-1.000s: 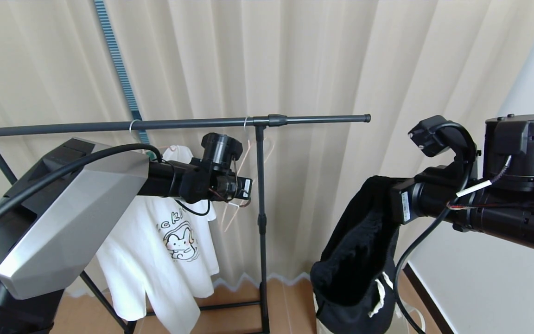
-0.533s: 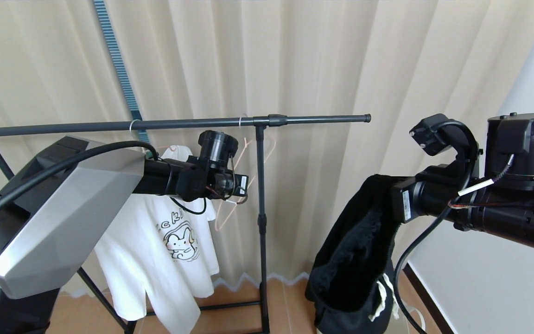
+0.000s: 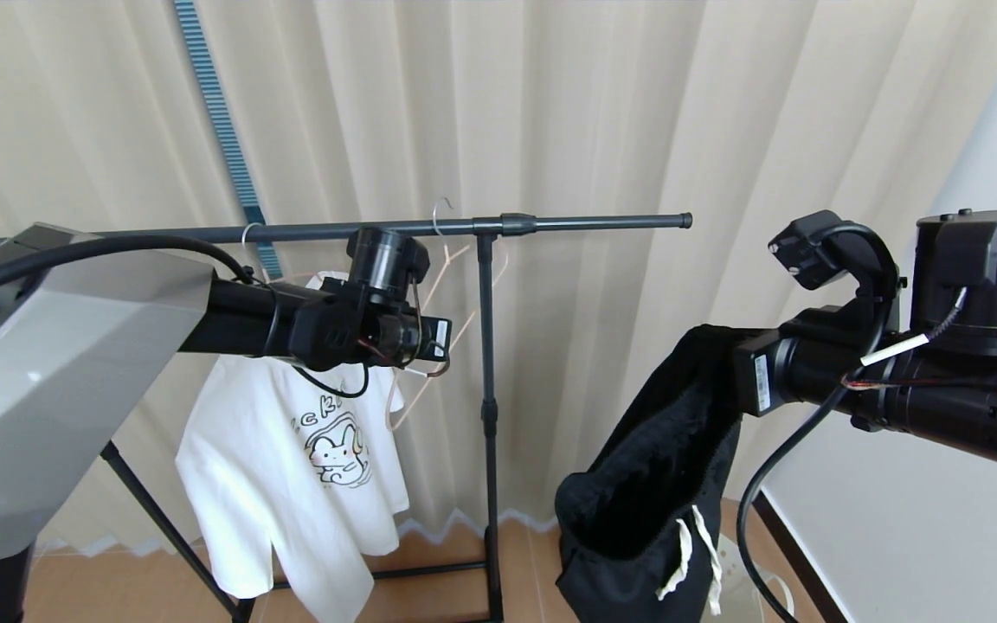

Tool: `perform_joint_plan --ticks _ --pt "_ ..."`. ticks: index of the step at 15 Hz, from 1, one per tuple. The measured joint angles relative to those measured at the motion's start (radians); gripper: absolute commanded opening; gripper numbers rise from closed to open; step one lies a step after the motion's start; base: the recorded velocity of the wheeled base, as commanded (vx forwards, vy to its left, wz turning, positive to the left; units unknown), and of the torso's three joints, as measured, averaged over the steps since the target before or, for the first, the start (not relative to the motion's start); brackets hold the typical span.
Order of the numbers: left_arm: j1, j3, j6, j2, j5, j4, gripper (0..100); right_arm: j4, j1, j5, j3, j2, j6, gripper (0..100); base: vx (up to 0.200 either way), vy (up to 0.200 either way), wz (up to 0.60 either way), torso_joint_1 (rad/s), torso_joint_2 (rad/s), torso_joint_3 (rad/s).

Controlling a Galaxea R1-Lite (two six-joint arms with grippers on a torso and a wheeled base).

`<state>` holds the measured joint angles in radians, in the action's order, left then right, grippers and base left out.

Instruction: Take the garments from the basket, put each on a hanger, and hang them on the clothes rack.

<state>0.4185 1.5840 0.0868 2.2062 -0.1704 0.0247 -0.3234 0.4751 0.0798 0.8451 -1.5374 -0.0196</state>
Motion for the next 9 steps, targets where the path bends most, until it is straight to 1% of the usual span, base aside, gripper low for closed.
perform_joint_plan --ticks 3,9 --pt "0.001 -0.099 0.0 -0.064 0.0 0.041 0 0.0 0.0 0.0 -0.002 0.001 0.0 0 0.0 0.0 0.0 0.0 0.0 0.0" --pt "0.001 -0.357 -0.001 -0.233 0.002 0.125 0 0.0 0.0 0.001 -0.003 0.007 0.0 0 0.0 0.0 0.0 0.0 0.0 0.0"
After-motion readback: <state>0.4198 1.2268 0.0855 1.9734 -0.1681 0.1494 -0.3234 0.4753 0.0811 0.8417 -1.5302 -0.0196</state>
